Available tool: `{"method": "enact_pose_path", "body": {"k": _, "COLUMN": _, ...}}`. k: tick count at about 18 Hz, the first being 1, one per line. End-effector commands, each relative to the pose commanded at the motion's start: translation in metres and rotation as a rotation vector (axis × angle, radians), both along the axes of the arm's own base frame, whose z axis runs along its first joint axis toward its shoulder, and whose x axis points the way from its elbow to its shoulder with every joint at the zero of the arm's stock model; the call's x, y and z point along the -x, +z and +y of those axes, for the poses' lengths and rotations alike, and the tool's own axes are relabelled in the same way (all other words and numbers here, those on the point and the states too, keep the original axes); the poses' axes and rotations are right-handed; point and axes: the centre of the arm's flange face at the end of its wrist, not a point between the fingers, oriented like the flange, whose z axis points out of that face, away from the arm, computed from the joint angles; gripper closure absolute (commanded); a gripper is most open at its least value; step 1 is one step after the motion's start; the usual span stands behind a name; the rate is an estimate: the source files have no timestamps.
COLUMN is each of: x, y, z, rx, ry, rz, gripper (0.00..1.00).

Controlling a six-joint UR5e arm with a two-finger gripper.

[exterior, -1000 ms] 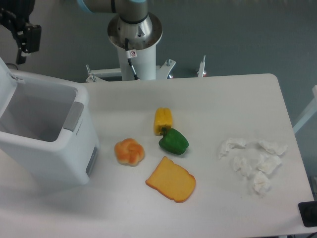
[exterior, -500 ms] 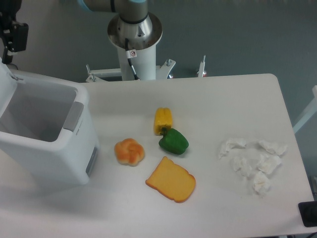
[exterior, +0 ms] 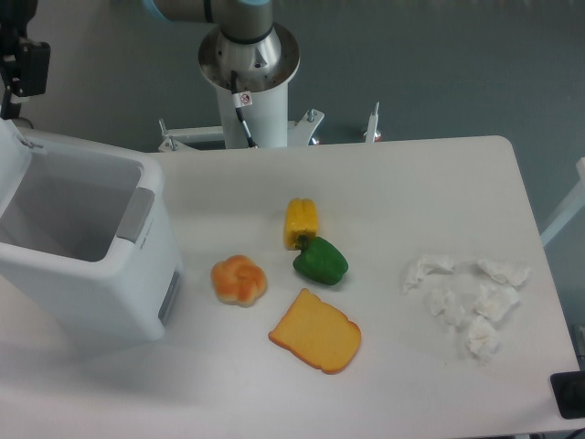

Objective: Close the trash can
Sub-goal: 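Move the gripper above the raised lid of the white bin, then push the raised lid down with the gripper until it shuts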

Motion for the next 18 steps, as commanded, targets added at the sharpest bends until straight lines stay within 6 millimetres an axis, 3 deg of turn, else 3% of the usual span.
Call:
{"method": "enact_pose_path", "body": {"k": 8, "x": 0.039, "y": 0.006, "z": -0.006, "rx": -0.024, "ry": 0.077, "rz": 0.012, "gripper": 0.00}}
{"method": "enact_pose_path", "body": {"k": 18, "x": 0.070, "y": 0.007, "z": -0.011, "rx": -0.030, "ry": 0.137, "rz": 0.018, "gripper": 0.00}}
